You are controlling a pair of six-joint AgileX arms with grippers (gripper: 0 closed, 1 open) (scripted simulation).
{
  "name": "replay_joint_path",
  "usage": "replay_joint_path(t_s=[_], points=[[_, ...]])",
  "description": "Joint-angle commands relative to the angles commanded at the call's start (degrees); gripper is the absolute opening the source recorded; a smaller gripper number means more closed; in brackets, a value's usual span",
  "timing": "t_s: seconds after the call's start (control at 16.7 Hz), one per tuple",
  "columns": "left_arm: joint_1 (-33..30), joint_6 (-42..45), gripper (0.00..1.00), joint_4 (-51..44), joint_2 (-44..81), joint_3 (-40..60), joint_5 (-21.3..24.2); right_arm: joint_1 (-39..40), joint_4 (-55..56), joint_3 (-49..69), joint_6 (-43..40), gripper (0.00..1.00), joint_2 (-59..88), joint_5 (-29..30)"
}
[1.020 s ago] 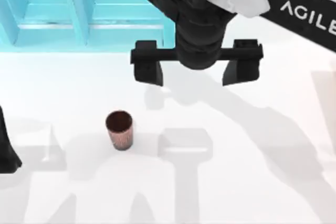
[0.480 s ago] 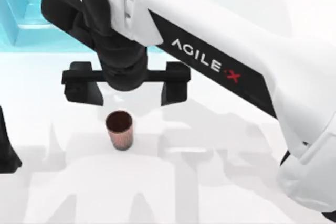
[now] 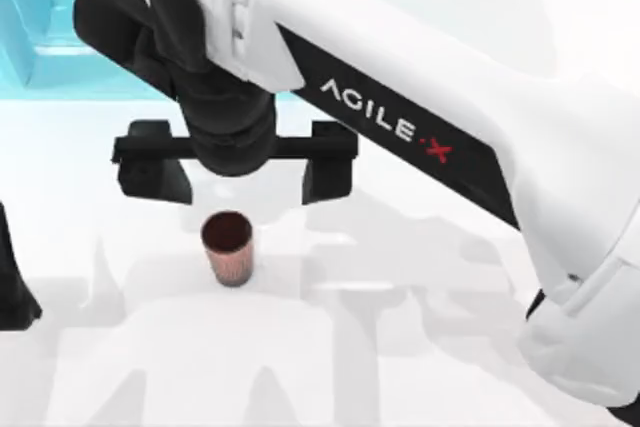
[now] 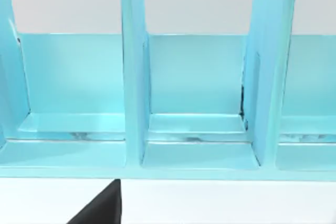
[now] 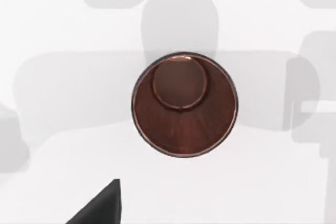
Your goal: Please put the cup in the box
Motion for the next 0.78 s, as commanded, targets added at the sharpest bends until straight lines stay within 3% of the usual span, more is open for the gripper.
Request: replay_joint_path(t_s=[0.78], points=[[0.0, 0.0, 1.0, 0.0, 0.0, 0.0, 0.0, -1.5, 23.9, -25.2, -1.7, 1.0, -1.4, -0.2]])
